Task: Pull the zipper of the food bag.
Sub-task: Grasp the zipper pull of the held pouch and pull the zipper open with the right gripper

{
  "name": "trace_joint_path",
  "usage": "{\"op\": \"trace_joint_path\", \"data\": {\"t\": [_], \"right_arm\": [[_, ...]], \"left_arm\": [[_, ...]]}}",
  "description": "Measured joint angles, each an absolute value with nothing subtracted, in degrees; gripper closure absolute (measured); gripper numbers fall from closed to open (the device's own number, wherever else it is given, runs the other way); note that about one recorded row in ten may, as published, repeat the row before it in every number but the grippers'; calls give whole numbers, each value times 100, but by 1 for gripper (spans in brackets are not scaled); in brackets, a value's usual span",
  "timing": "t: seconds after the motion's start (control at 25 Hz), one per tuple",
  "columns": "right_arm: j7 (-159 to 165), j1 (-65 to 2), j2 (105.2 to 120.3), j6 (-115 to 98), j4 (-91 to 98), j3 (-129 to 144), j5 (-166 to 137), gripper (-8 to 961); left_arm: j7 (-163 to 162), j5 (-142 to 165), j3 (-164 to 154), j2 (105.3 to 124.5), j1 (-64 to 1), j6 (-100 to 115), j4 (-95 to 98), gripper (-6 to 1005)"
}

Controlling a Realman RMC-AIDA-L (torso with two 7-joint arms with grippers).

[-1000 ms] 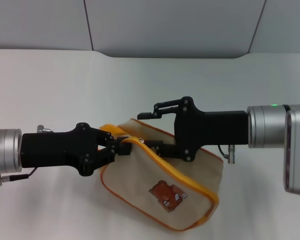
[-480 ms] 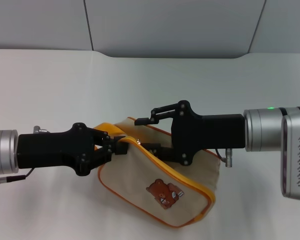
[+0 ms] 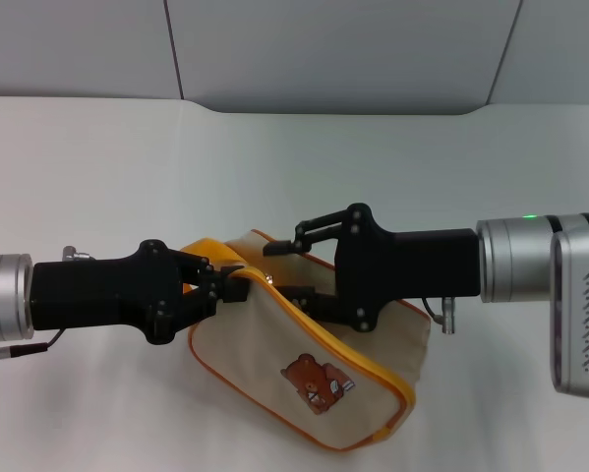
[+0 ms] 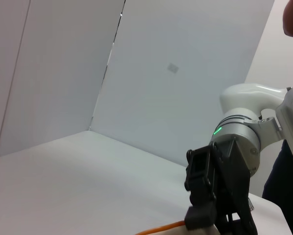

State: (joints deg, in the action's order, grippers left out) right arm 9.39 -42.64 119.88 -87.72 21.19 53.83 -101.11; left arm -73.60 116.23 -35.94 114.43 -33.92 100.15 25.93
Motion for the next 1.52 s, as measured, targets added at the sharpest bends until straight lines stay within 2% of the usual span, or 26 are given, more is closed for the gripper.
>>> {"op": "trace_joint_path", "data": {"t": [0.12,0.56,0.76,1.24,1.52], "right_arm": [[938,-4292,11988,-8723,2060,5418,-10111,544],[996,-4361,11988,-8527,1929,5582,-10112,740],[1012,-4376,11988,-8523,1922,5583,-10095,903],[1209,-4446,11988,-8306,1976,6071,-9803,953],[1279,-4048,11955,-8390,2356,6202,-9861,952]], "left_arm": [[-7348,11623,-3594,11444,-3392,10020,2594,939],[-7332,11619,-3595,11441,-3392,10088,2593,939],[-7316,11618,-3595,11448,-3392,10100,2593,939],[-7315,11615,-3595,11469,-3331,10100,2592,938],[-7312,11447,-3489,11427,-3196,10056,2592,938]]}}
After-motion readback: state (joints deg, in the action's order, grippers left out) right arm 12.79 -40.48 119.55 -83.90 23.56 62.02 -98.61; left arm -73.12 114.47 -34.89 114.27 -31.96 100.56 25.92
